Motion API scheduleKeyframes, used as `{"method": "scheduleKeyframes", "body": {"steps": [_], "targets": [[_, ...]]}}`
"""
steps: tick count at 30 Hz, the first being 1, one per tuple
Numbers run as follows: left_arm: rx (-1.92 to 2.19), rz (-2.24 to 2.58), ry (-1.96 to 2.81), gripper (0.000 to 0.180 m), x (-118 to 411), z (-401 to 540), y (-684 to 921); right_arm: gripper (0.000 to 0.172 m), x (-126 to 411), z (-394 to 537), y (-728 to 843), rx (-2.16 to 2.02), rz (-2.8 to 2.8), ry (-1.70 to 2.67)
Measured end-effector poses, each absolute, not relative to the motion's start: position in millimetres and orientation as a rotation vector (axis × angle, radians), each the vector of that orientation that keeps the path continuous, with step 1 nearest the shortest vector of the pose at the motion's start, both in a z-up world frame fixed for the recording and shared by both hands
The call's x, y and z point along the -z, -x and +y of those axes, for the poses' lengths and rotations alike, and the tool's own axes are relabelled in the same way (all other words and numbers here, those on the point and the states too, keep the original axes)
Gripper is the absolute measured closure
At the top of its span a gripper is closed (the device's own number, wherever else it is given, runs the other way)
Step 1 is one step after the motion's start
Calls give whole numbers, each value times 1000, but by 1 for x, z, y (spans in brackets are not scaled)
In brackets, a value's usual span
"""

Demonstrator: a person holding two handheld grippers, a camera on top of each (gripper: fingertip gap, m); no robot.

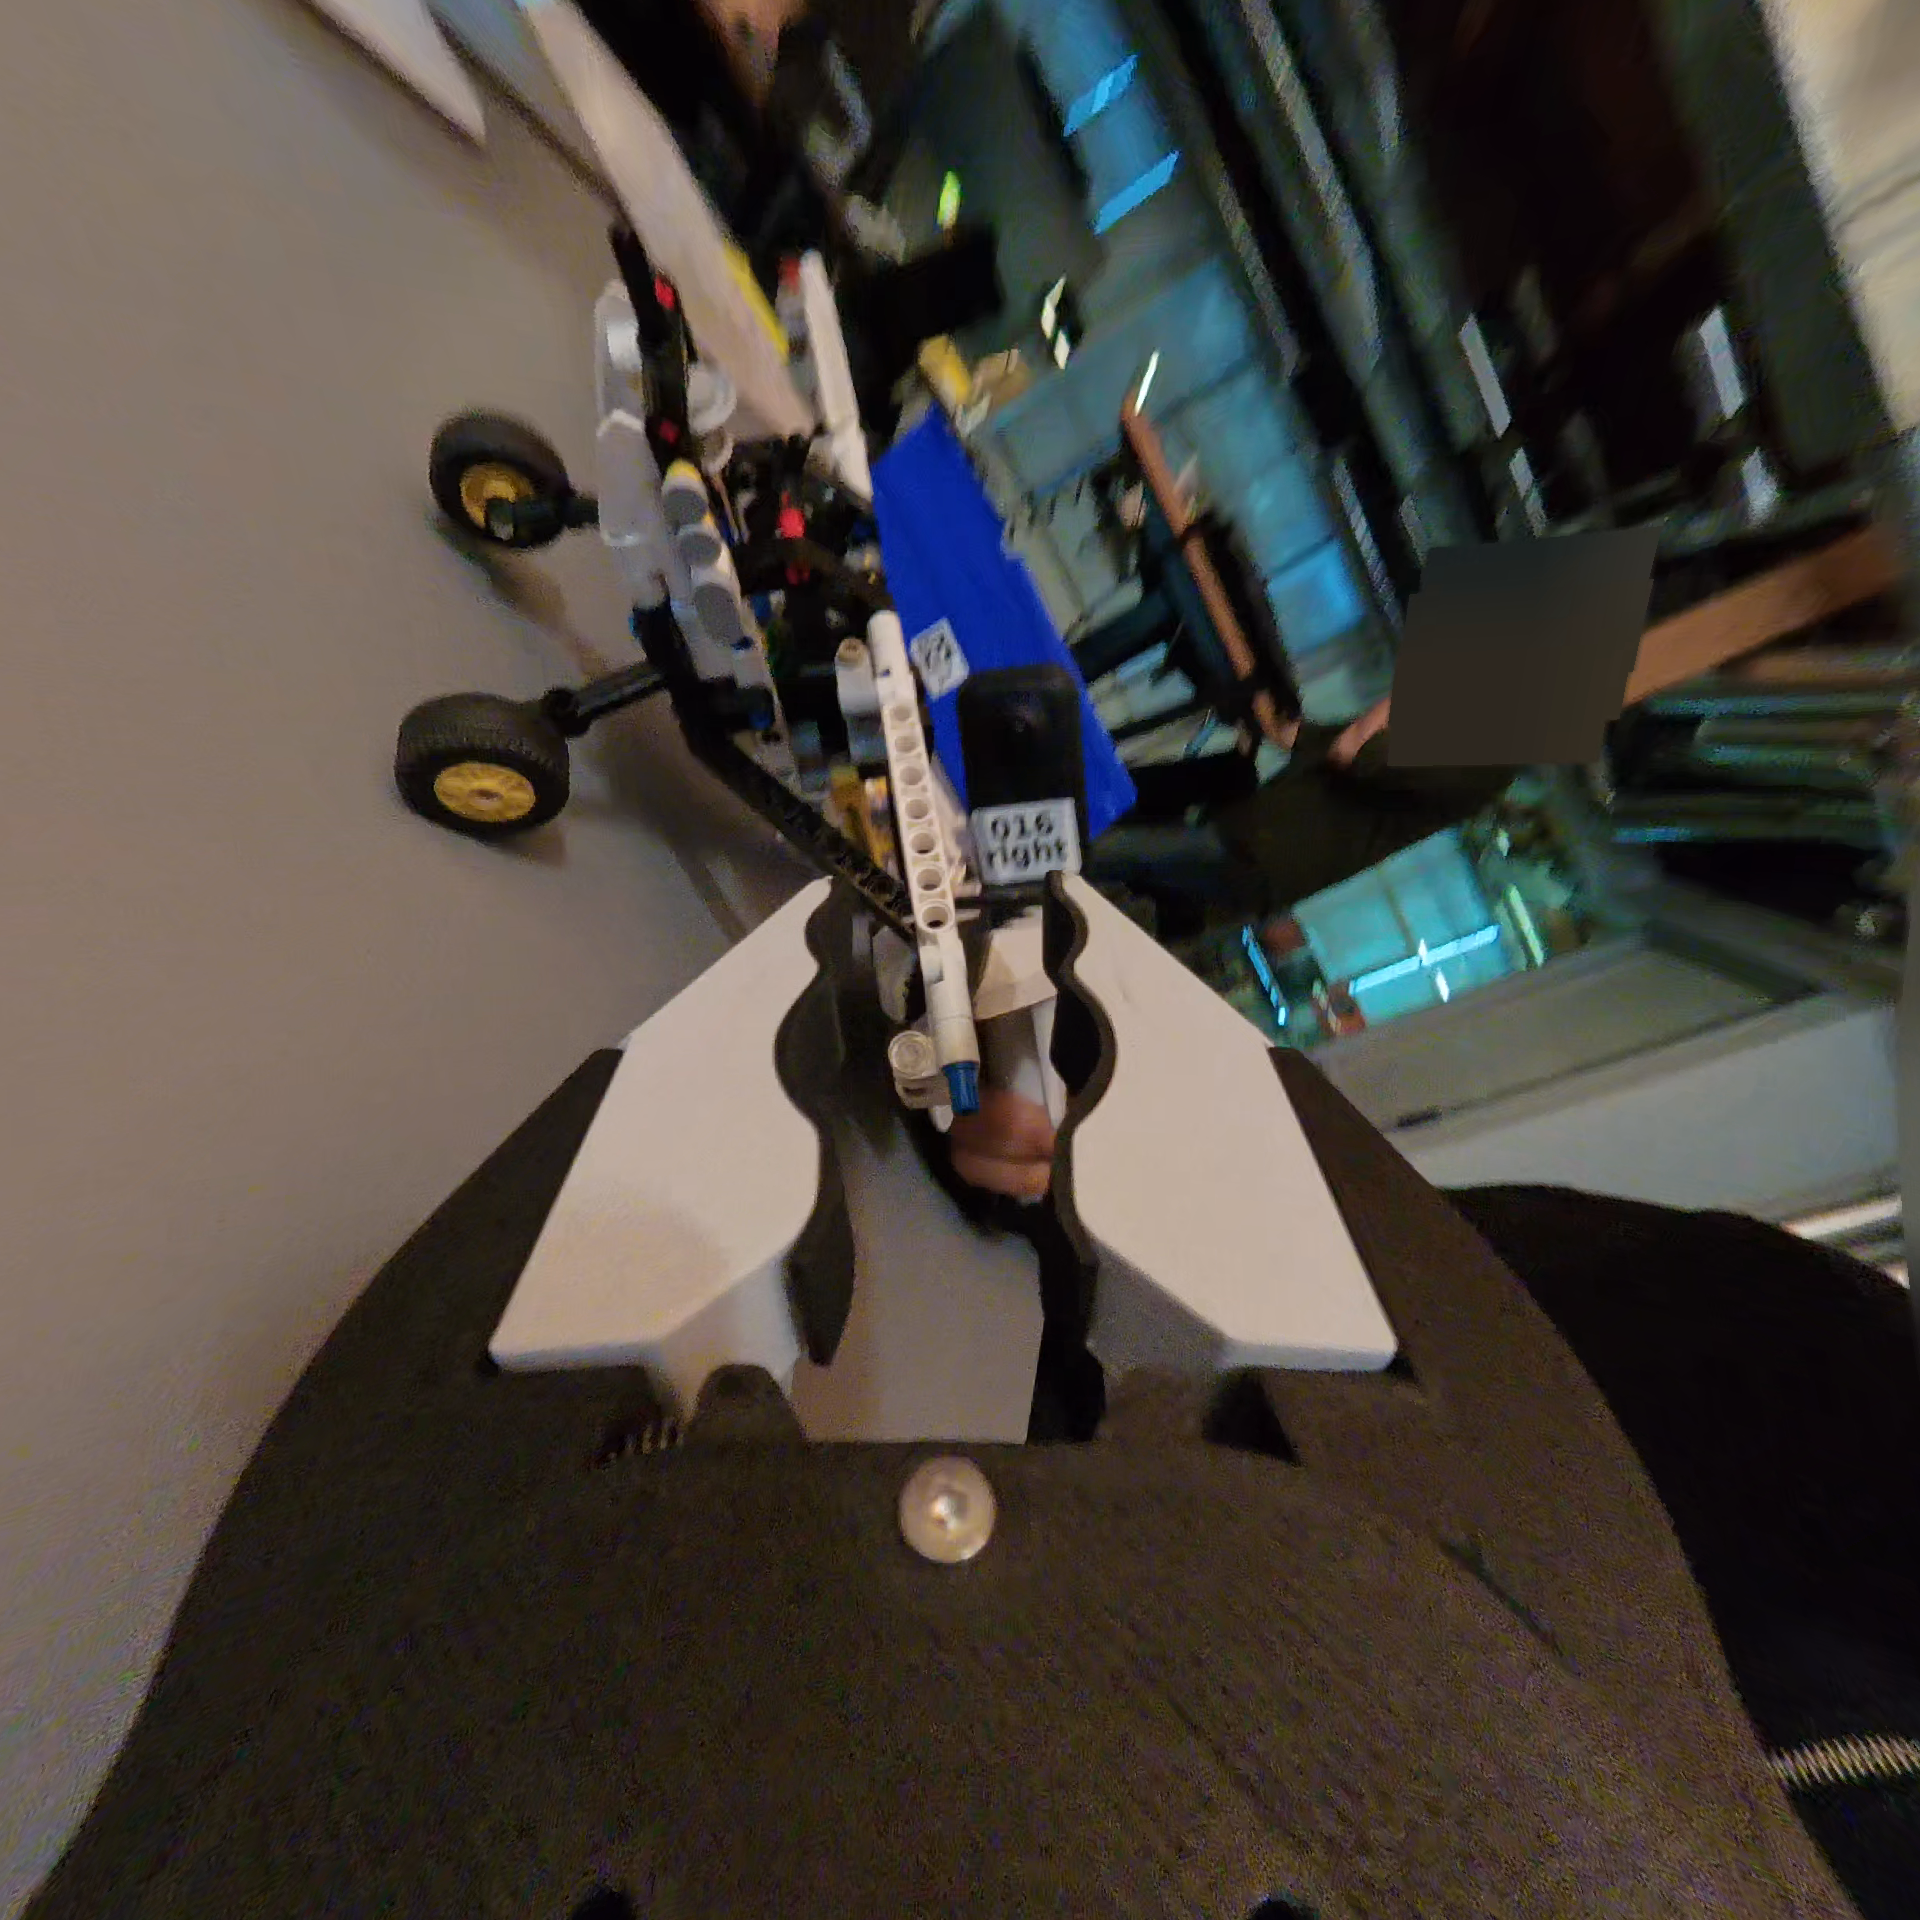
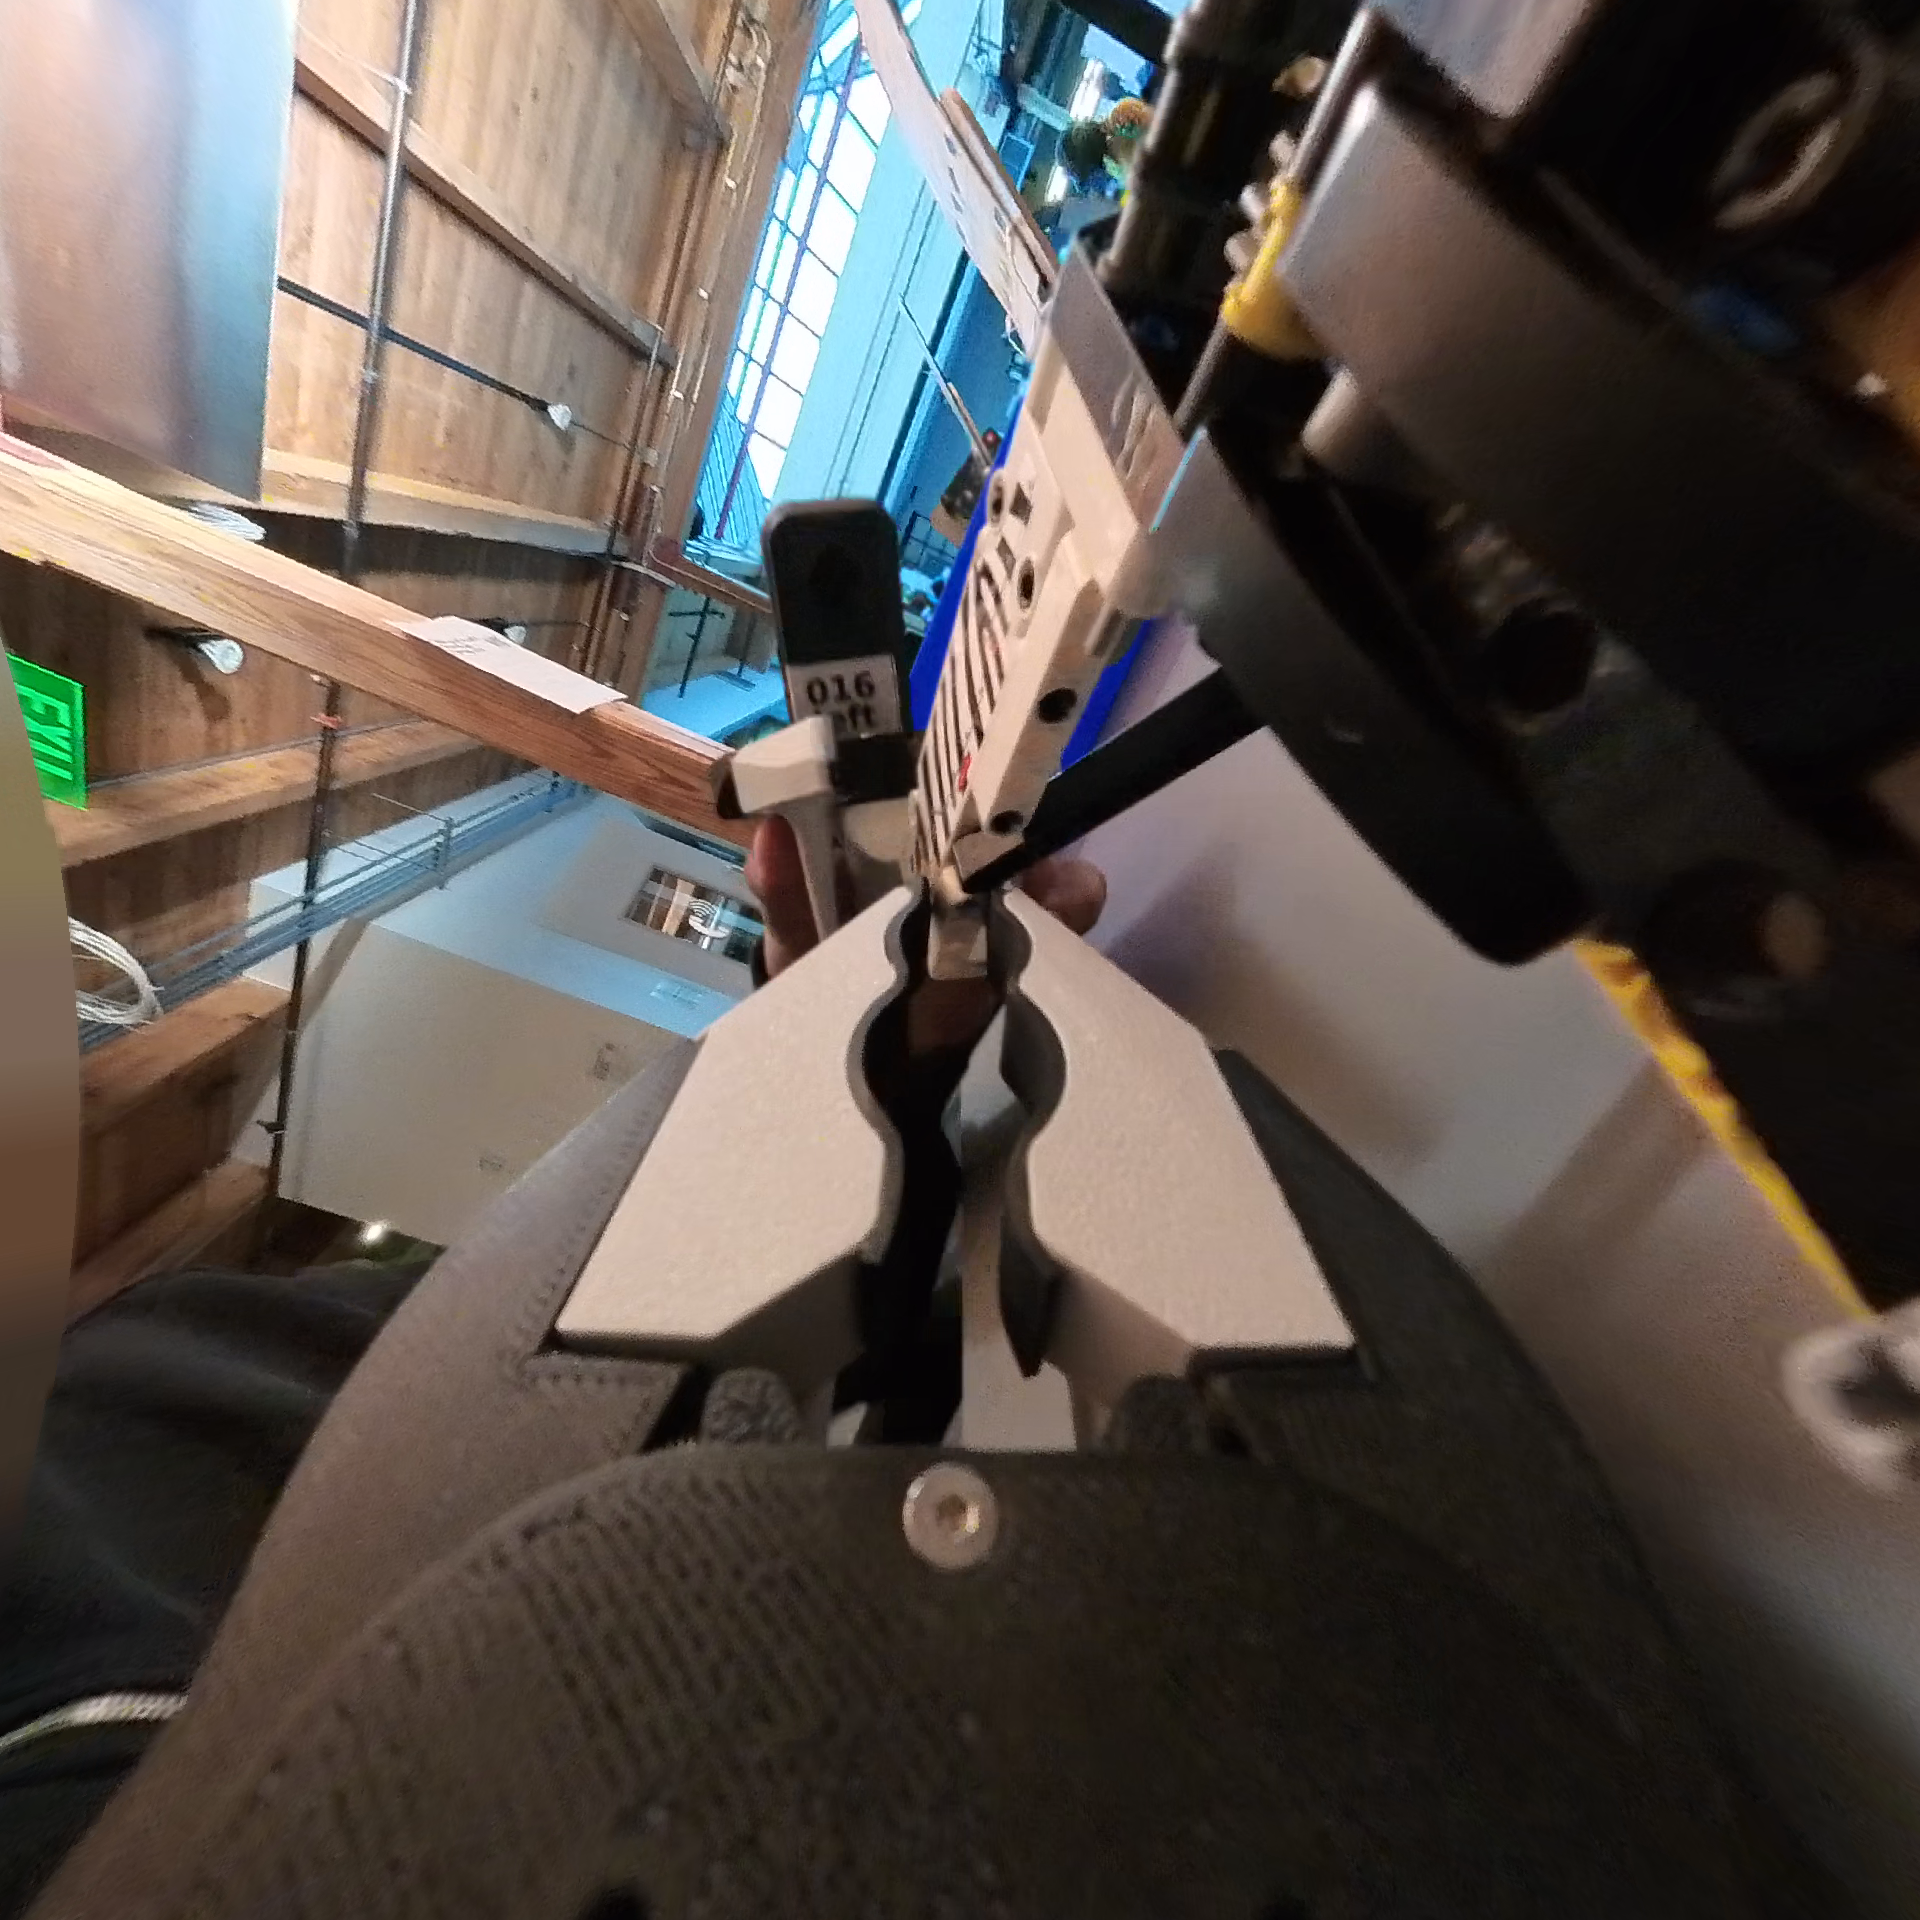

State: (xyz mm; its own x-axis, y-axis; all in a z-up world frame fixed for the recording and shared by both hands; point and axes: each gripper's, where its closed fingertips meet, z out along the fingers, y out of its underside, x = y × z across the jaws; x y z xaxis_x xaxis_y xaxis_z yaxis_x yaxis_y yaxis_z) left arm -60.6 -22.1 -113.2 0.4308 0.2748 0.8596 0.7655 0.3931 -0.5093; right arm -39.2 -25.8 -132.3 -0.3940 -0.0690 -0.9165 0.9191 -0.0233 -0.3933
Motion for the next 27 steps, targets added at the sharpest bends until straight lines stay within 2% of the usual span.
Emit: {"method": "scheduleKeyframes", "body": {"steps": [1, 5, 27], "targets": [[450, -1139, 1223, 149, 117, -18, 59, 163, 132, -25, 38, 1547, 1445, -944], [500, -1132, 1417, 174, 125, -6, 50, 164, 129, -18, 41, 1588, 1424, -947], [323, -1156, 1248, 175, 121, 0, 52, 166, 130, -3, 35, 1614, 1075, -1139]]}}
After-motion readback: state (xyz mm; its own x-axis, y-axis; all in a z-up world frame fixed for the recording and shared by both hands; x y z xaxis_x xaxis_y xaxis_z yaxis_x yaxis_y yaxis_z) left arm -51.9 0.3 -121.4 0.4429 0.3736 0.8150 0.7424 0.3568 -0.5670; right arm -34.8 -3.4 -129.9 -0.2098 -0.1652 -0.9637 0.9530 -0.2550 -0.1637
